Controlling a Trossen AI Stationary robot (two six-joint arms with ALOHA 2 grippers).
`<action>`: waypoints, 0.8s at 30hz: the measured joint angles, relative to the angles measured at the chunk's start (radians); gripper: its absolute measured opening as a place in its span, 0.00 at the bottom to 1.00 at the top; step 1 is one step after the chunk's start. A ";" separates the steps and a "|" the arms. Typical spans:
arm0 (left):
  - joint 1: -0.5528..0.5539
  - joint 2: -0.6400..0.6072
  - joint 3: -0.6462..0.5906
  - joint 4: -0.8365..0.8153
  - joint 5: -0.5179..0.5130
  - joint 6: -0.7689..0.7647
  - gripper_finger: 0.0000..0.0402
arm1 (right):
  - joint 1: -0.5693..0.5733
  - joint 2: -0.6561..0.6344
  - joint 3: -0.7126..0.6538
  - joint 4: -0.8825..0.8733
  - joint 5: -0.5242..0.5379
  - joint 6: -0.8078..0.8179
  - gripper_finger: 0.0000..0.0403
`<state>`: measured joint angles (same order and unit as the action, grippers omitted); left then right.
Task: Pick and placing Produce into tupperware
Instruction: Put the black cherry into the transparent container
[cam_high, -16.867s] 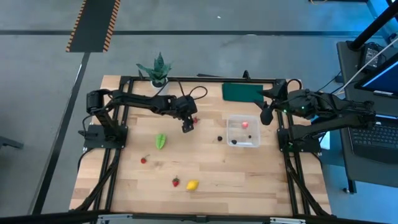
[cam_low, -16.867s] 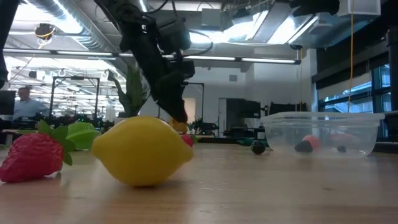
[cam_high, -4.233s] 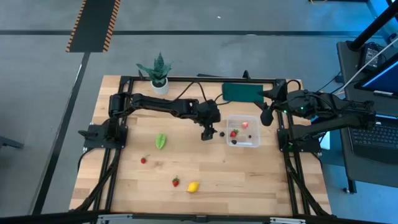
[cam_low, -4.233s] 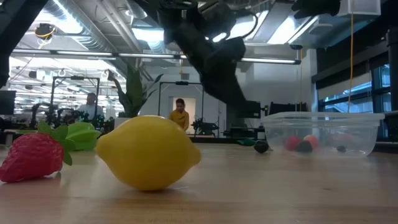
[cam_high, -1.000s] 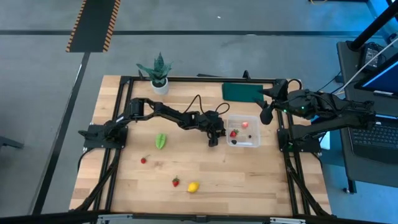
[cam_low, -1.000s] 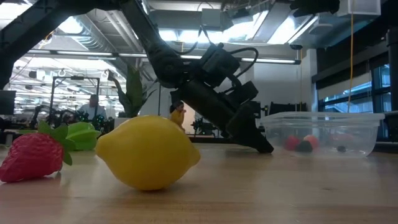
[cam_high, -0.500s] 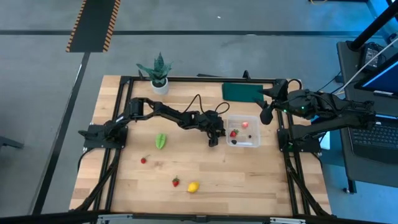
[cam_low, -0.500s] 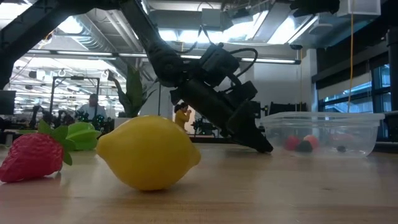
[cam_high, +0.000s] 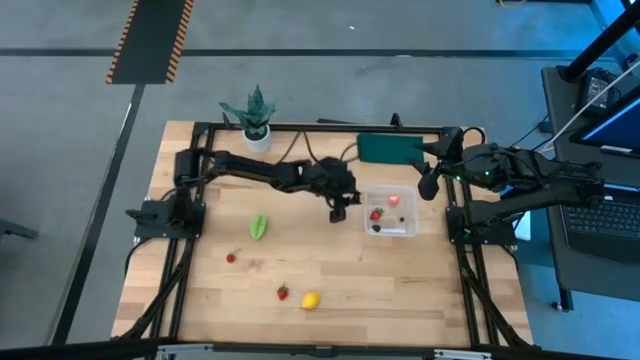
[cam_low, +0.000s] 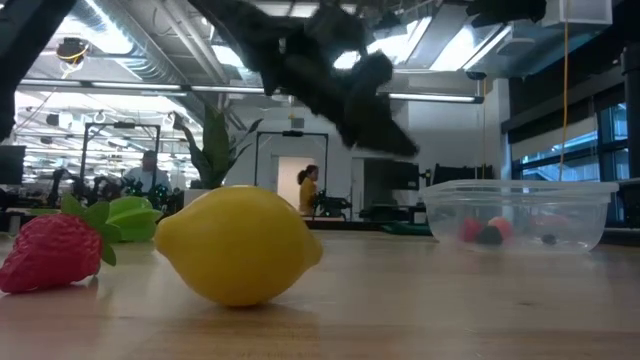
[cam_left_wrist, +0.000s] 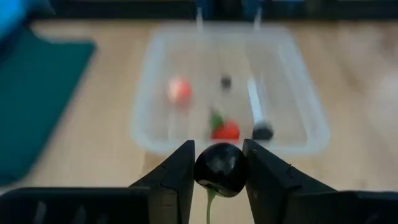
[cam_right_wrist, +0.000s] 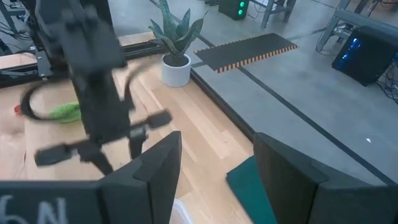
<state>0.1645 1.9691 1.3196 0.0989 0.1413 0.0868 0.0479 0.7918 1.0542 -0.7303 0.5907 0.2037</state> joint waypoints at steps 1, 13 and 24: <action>0.004 -0.013 0.002 0.029 0.000 0.000 0.26 | 0.000 0.000 0.000 0.000 0.000 -0.001 0.51; -0.007 0.056 0.151 0.133 0.034 -0.006 0.27 | 0.000 0.000 0.000 0.009 0.000 0.001 0.51; -0.036 0.277 0.358 0.061 0.091 -0.052 0.28 | 0.000 0.000 0.000 0.013 -0.016 0.027 0.51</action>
<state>0.1287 2.2459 1.6777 0.1599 0.2322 0.0349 0.0483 0.7916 1.0542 -0.7174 0.5744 0.2302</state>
